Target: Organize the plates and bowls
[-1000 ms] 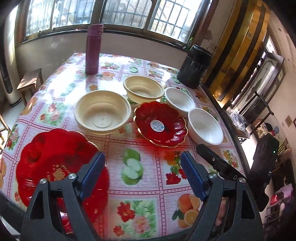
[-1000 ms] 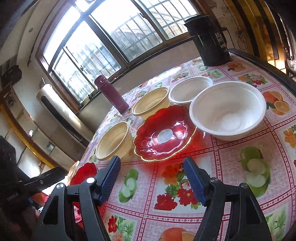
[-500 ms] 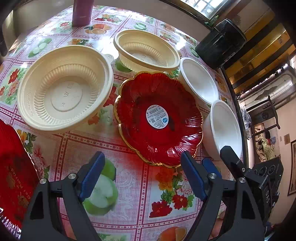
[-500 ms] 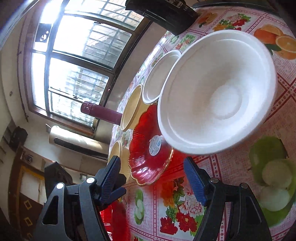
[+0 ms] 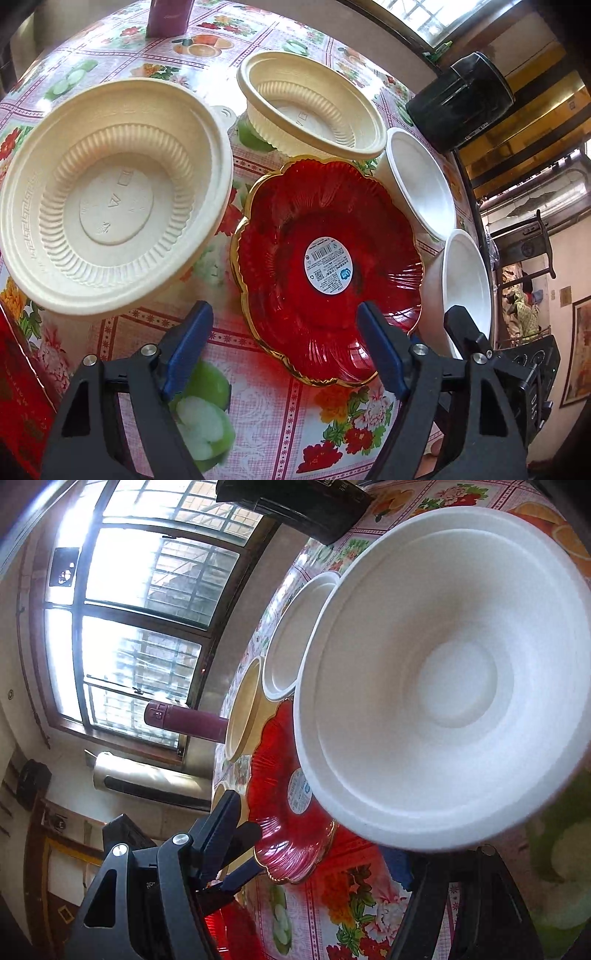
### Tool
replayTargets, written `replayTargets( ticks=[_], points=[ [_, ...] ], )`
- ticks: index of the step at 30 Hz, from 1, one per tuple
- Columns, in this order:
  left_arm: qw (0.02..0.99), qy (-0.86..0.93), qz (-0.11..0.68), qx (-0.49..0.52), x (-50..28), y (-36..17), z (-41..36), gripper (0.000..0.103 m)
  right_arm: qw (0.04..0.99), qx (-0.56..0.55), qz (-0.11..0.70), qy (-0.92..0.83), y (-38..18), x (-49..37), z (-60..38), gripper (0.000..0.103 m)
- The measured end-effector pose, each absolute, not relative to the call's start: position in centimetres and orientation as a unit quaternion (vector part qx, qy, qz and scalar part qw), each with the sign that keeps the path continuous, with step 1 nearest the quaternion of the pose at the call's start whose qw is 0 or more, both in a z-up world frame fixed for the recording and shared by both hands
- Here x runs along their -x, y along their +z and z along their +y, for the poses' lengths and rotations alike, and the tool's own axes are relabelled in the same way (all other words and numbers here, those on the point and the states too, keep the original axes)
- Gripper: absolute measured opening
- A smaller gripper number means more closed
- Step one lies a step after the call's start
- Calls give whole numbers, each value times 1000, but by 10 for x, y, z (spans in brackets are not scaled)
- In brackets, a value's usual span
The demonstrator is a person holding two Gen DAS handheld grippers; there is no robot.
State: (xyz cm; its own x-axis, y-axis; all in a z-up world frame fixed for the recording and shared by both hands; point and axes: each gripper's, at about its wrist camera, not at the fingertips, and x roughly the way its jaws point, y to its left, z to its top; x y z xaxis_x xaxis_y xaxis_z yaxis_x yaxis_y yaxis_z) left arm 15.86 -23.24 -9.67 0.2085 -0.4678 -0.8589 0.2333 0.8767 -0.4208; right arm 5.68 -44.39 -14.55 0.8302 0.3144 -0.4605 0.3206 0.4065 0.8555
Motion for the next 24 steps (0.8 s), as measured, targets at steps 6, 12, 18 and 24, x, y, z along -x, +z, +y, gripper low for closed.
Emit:
replayTargets(
  ticks=[6,12,18,24],
  points=[
    [762,-237,592,113,-163,-102,-234,45,786,-543,295,-11,-148,-60,-444,63],
    [765,-231,590,115,-166,-104,-227,22,782,-537,315,-23,-159,-61,-444,35],
    [768,-228,589,108,-162,-107,-221,10,782,-528,329,-43,-166,-60,-444,13],
    [766,-227,592,109,-160,-106,-221,8,788,-516,333,-41,-163,-59,-440,11]
  ],
)
